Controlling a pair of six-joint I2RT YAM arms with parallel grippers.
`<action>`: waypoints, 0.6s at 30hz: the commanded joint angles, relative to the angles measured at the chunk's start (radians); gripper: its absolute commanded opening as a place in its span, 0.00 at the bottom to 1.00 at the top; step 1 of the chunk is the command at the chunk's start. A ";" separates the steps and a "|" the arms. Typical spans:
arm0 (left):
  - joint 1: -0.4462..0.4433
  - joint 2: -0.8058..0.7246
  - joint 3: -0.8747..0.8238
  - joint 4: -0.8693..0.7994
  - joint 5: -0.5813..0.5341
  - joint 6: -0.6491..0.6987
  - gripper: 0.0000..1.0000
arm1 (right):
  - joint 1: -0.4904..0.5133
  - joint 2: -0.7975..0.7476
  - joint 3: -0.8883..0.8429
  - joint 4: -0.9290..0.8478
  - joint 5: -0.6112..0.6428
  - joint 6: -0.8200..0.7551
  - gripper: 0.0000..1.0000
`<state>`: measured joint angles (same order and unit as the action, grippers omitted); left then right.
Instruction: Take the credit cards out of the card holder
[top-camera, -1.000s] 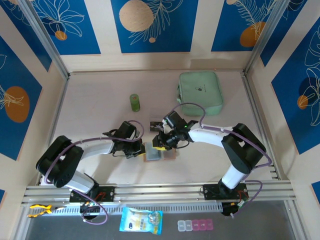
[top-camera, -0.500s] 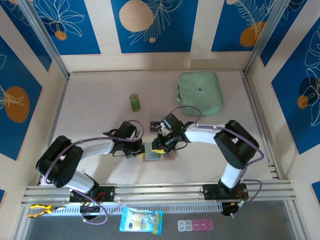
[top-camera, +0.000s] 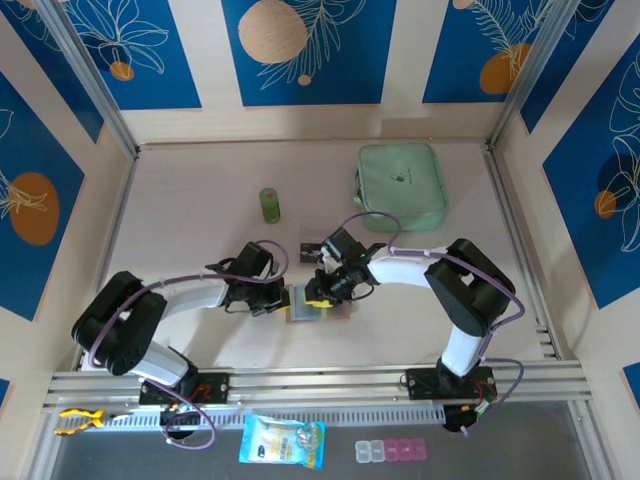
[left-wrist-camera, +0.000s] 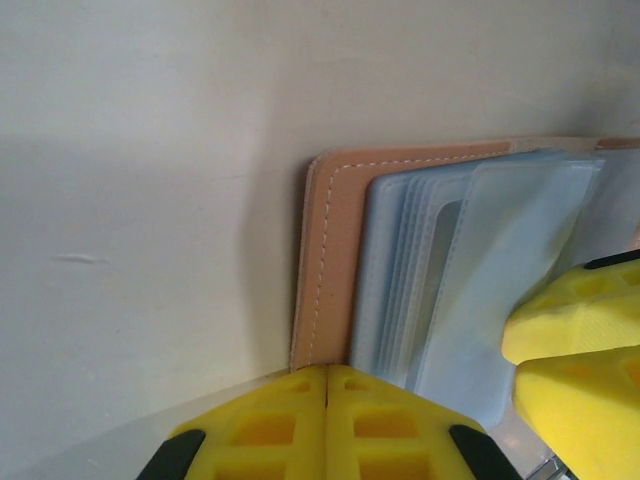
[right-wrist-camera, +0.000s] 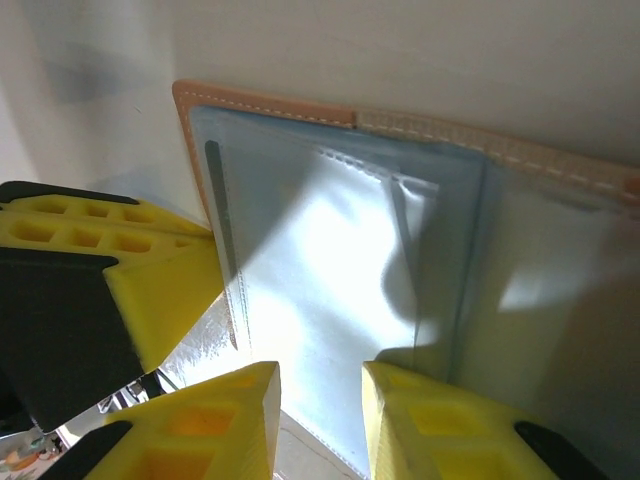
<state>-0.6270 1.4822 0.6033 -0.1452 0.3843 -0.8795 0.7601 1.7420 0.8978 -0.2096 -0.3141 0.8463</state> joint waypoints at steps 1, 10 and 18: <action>-0.005 0.012 0.007 -0.077 -0.058 0.030 0.00 | 0.004 -0.020 0.013 -0.081 0.041 -0.024 0.30; -0.006 0.006 0.022 -0.089 -0.055 0.037 0.00 | 0.000 -0.045 -0.016 -0.085 0.049 -0.024 0.30; -0.004 -0.024 0.055 -0.121 -0.061 0.045 0.00 | -0.014 -0.044 -0.030 -0.056 0.028 -0.019 0.29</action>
<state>-0.6270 1.4818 0.6350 -0.2085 0.3534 -0.8539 0.7536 1.7145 0.8856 -0.2539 -0.2768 0.8349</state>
